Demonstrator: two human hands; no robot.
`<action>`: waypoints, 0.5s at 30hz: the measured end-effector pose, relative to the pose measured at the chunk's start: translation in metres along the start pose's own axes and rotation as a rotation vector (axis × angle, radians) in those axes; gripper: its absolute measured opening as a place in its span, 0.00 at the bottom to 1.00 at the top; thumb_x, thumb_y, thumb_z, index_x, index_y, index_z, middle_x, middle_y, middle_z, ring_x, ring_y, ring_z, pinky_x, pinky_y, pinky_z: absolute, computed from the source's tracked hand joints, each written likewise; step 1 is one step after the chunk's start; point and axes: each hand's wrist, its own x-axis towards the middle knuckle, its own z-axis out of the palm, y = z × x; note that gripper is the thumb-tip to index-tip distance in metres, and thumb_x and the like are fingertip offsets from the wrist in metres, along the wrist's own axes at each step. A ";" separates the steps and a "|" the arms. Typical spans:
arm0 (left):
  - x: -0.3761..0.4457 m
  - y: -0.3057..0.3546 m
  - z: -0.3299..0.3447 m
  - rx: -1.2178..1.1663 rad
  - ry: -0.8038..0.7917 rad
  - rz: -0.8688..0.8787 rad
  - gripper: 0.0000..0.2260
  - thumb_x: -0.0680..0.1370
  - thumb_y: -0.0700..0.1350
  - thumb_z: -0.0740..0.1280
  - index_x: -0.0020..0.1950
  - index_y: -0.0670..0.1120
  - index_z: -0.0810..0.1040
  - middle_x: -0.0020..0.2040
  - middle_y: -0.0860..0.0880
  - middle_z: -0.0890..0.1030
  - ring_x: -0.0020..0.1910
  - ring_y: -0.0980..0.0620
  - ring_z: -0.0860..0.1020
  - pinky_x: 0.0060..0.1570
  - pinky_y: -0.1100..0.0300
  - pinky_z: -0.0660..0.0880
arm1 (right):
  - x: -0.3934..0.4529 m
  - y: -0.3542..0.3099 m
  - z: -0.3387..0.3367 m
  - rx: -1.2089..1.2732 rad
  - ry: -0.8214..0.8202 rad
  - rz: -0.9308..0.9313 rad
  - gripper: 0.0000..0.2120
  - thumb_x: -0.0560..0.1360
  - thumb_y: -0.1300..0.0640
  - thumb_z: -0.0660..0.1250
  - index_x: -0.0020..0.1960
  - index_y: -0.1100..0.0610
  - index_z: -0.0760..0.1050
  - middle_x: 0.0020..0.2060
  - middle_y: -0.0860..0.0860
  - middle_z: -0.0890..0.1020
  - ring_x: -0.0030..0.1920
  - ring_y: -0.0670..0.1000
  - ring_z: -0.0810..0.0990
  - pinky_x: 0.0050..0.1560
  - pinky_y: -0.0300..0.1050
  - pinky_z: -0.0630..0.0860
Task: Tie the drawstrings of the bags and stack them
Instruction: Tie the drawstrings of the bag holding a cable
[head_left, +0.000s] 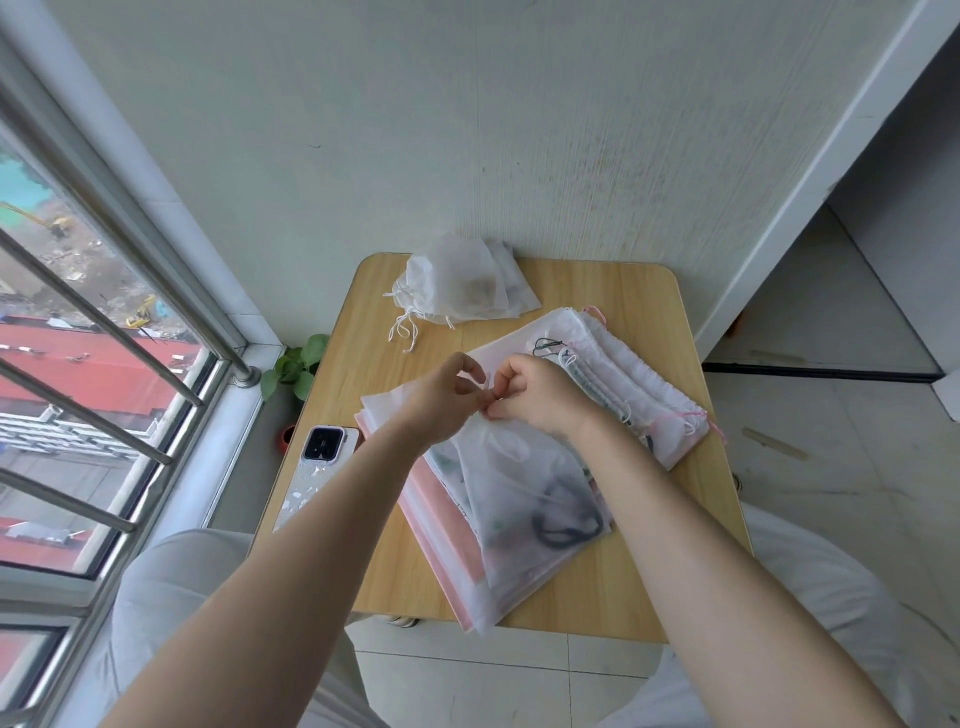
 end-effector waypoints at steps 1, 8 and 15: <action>-0.001 0.000 0.002 0.017 0.014 0.010 0.07 0.78 0.42 0.69 0.51 0.45 0.72 0.37 0.50 0.81 0.26 0.60 0.70 0.23 0.70 0.63 | 0.001 -0.001 0.000 -0.057 0.013 -0.001 0.13 0.68 0.67 0.76 0.40 0.57 0.71 0.31 0.49 0.80 0.34 0.47 0.77 0.42 0.41 0.76; -0.001 -0.002 0.003 -0.013 0.027 0.029 0.08 0.77 0.42 0.71 0.47 0.44 0.71 0.38 0.45 0.84 0.35 0.51 0.78 0.41 0.59 0.74 | -0.002 -0.002 -0.002 -0.137 0.065 -0.007 0.12 0.67 0.67 0.75 0.38 0.58 0.73 0.25 0.46 0.80 0.27 0.42 0.75 0.33 0.38 0.71; -0.004 0.004 0.002 -0.290 0.134 -0.095 0.10 0.71 0.41 0.77 0.41 0.41 0.76 0.35 0.42 0.84 0.33 0.46 0.81 0.42 0.53 0.82 | -0.003 -0.002 0.003 -0.092 0.205 -0.007 0.11 0.67 0.64 0.76 0.38 0.56 0.74 0.29 0.50 0.82 0.29 0.43 0.78 0.35 0.36 0.70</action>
